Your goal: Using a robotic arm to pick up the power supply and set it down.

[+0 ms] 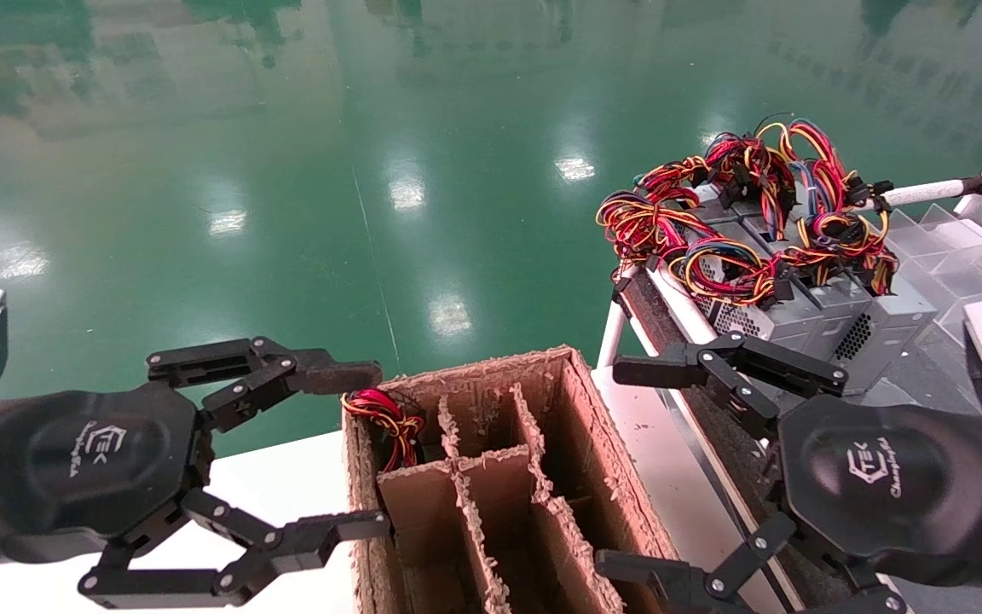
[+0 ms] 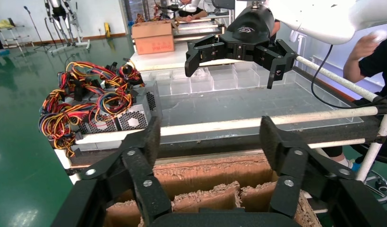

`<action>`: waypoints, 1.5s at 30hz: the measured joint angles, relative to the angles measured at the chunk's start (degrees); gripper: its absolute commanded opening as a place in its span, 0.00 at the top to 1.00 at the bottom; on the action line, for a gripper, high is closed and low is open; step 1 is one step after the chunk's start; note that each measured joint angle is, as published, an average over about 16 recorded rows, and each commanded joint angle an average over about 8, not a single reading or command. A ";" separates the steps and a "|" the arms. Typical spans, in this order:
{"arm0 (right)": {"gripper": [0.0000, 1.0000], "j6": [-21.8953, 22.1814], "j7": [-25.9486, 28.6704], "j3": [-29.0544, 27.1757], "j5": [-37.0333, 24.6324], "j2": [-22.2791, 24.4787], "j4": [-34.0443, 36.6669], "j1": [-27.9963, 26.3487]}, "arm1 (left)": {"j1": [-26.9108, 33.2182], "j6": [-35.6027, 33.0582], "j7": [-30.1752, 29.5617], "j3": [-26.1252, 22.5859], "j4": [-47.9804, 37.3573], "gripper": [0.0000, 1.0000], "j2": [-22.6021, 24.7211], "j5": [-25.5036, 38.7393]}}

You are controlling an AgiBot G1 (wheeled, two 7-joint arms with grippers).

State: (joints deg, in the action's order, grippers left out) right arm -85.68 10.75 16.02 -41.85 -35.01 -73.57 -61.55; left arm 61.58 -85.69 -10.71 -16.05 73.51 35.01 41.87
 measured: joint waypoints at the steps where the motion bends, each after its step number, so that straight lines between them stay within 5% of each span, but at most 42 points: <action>1: 0.00 0.00 0.00 0.00 0.00 0.00 0.00 0.00 | 0.00 0.00 0.00 0.00 0.00 1.00 0.00 0.00; 18: 0.00 2.53 -0.19 0.59 -2.22 -0.47 0.35 0.85 | 0.03 0.00 0.02 -0.05 -0.02 1.00 0.00 -0.01; 36: 0.00 20.53 6.88 5.50 -17.03 -5.29 -2.94 -1.07 | 0.05 0.01 0.07 -0.12 -0.06 1.00 -0.02 -0.03; 38: 0.00 21.33 7.50 5.68 -17.68 -5.31 -3.35 -1.27 | 0.05 0.01 0.07 -0.12 -0.07 0.87 -0.02 -0.02; 45: 0.00 22.72 8.49 6.62 -19.59 -6.25 -2.80 -2.01 | 0.05 0.02 0.08 -0.13 -0.08 0.02 -0.02 -0.01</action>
State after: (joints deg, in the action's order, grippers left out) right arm -62.96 19.24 22.63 -61.44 -41.26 -76.37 -63.57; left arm 61.63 -85.67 -10.63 -16.18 73.42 34.99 41.86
